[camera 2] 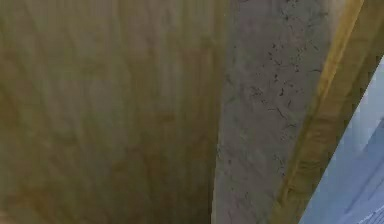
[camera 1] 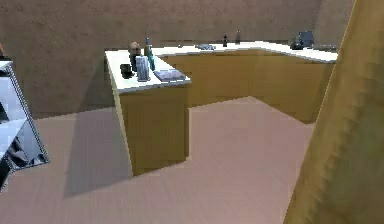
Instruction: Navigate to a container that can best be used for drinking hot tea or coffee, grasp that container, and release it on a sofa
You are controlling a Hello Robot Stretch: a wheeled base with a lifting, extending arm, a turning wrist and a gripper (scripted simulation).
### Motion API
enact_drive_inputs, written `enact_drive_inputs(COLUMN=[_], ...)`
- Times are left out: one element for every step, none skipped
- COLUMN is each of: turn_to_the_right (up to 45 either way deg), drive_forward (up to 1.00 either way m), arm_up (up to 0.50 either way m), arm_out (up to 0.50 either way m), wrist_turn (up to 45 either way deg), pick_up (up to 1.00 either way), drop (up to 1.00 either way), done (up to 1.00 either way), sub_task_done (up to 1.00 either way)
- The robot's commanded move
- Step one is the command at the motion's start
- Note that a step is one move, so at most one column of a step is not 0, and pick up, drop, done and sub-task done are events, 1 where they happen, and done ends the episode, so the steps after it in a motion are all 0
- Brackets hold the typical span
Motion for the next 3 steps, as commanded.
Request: enact_drive_inputs(turn_to_the_right=[-30.0,0.0,-45.0], drive_forward=[0.00,1.00,0.00], arm_up=[0.00,0.00,0.00], arm_out=[0.00,0.00,0.00], wrist_turn=[0.0,0.0,0.0], pick_up=[0.00,0.00,0.00], drop=[0.00,0.00,0.00], done=[0.00,0.00,0.00], sub_task_done=[0.00,0.00,0.00])
